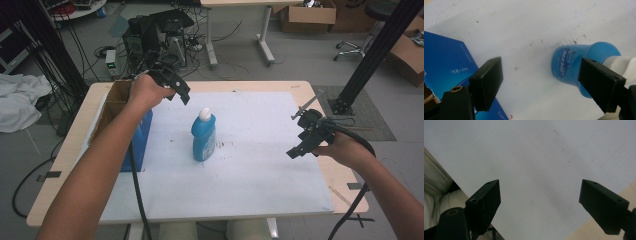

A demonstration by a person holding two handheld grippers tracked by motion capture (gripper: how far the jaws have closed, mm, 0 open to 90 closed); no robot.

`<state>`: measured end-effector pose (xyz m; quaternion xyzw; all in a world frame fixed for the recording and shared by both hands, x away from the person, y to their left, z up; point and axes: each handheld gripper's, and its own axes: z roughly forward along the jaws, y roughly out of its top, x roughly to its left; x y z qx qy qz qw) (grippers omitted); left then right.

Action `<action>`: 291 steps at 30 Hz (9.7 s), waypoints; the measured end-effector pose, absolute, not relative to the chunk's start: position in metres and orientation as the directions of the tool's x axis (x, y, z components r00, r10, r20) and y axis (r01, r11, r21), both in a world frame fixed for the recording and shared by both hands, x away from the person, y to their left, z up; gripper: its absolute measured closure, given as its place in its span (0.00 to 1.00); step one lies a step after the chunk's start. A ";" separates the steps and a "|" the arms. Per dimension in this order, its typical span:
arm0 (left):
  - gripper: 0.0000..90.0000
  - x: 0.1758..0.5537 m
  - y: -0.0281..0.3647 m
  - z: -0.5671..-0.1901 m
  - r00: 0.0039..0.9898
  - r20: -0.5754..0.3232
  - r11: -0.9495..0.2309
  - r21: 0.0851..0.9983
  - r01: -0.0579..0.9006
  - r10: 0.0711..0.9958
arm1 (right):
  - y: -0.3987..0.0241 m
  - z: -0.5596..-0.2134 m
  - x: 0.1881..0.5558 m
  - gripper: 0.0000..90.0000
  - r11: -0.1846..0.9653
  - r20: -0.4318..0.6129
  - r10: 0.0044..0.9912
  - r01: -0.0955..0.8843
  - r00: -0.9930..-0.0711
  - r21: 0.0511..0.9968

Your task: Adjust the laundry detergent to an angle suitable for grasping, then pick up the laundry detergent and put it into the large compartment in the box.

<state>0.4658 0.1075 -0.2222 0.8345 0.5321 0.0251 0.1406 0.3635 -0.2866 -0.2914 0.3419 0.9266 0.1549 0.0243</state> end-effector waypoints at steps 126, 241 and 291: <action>0.22 0.427 0.021 -0.265 0.525 -0.071 -0.501 0.214 0.839 0.848 | -0.291 -0.299 0.356 0.19 0.732 0.072 0.612 0.599 -0.788 0.325; 0.42 0.425 0.048 -0.233 0.462 -0.085 -0.429 0.256 0.866 0.883 | -0.284 -0.302 0.357 0.19 0.737 0.083 0.602 0.592 -0.794 0.324; 0.42 0.404 0.206 -0.075 0.052 -0.020 -0.040 0.373 0.927 0.998 | -0.278 -0.291 0.361 0.19 0.757 0.067 0.570 0.555 -0.819 0.344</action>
